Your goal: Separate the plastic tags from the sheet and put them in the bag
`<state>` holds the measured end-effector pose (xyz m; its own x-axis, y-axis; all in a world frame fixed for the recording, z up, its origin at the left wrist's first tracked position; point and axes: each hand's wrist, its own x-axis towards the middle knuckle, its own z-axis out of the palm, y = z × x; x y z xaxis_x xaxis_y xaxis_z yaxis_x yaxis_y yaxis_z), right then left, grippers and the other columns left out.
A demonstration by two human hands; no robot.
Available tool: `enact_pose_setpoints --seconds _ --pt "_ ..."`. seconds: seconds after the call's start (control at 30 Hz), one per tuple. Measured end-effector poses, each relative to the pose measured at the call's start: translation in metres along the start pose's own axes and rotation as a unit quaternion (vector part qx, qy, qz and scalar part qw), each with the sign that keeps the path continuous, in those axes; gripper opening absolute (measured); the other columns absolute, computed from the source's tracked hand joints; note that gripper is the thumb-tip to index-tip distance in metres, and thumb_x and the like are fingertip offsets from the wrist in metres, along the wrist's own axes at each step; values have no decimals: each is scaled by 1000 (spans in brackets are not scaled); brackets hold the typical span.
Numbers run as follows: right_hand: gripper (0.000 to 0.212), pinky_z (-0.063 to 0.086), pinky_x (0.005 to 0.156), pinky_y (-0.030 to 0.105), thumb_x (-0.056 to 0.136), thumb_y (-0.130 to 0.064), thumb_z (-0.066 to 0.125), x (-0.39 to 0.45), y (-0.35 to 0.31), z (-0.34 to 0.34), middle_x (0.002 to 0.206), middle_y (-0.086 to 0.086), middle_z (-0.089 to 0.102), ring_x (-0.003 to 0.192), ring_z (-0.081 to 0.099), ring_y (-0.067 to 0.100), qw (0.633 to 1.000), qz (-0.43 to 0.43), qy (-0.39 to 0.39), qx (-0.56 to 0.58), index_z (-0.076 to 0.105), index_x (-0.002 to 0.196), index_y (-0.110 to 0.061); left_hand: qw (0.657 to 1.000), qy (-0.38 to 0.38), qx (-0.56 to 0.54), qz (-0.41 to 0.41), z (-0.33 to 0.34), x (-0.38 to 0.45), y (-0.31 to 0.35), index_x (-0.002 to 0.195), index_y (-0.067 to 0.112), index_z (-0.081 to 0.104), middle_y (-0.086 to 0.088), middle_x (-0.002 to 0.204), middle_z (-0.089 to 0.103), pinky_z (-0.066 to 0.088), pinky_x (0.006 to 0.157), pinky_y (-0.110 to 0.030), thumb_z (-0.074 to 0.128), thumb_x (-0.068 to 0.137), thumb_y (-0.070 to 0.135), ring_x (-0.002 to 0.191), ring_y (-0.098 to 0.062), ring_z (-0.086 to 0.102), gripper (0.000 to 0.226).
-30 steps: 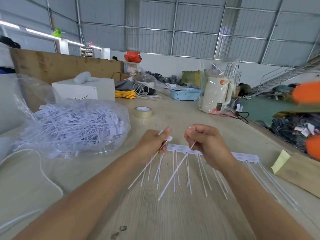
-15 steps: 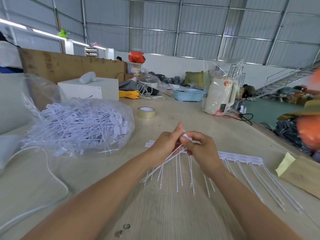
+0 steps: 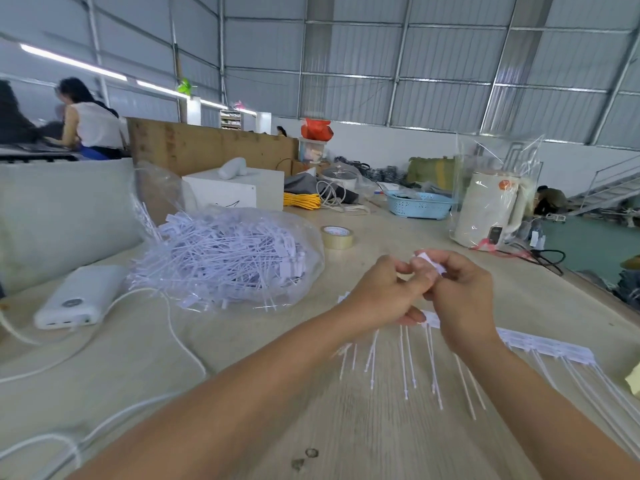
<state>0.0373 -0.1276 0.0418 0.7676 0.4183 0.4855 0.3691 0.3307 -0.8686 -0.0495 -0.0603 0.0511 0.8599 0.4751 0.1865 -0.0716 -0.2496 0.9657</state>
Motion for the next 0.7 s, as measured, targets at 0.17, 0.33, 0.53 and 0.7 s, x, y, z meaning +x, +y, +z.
enact_pose_setpoints --seconds 0.17,0.33,0.53,0.7 --pt "13 40 46 19 82 -10 70 0 -21 44 63 4 57 44 46 9 999 -22 -44 -4 64 79 -22 977 99 155 104 -57 -25 2 105 11 59 7 84 56 44 48 -11 54 94 9 43 1 53 12" --pt "24 45 59 22 85 -22 67 -5 -26 108 92 3 61 73 60 16 987 -79 -121 -69 52 101 -29 948 167 242 125 -130 -50 2 92 19 64 5 76 64 39 48 -6 56 91 2 45 7 52 19" --pt "16 30 95 35 89 -38 58 0 -16 148 134 4 37 125 29 24 866 -217 -150 -425 69 100 -35 908 191 374 18 -224 -68 -26 92 16 67 5 78 64 38 53 -3 56 88 0 56 8 55 20" --pt "36 38 84 41 87 -24 57 8 -5 166 131 6 33 120 39 30 739 -106 -210 -631 50 122 -20 877 137 459 -27 -244 -47 -55 103 9 68 -2 92 67 38 63 -3 49 89 -3 68 2 56 26"
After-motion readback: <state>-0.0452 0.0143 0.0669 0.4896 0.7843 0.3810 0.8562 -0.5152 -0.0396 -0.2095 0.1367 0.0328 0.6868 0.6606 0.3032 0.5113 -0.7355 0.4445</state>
